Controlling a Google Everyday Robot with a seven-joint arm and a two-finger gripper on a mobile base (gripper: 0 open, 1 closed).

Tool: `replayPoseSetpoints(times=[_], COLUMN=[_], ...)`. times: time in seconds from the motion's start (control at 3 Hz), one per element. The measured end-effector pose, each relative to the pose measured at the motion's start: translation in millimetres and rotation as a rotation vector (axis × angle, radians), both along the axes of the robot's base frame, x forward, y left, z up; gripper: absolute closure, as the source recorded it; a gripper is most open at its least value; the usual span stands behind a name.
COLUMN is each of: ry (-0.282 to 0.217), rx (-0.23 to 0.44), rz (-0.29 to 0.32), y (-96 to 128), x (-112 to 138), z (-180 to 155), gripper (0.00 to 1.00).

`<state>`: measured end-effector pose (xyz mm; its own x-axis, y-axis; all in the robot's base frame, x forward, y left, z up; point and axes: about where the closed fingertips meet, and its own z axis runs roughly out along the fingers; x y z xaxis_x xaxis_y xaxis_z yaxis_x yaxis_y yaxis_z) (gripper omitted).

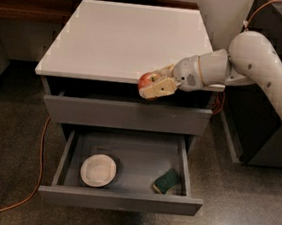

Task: Pick apple from middle drawer and place on counter

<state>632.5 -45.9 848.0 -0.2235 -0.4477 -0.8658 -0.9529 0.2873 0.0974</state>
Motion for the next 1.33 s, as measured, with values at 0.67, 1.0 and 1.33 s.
replayPoseSetpoints(times=[0.67, 1.0, 1.33], ry=[0.008, 0.037, 0.073], rx=[-0.070, -0.090, -0.098], rz=[-0.091, -0.129, -0.183], y=[17, 19, 15], x=[31, 53, 77], z=[61, 63, 53], gripper=[1.00, 1.00, 1.00])
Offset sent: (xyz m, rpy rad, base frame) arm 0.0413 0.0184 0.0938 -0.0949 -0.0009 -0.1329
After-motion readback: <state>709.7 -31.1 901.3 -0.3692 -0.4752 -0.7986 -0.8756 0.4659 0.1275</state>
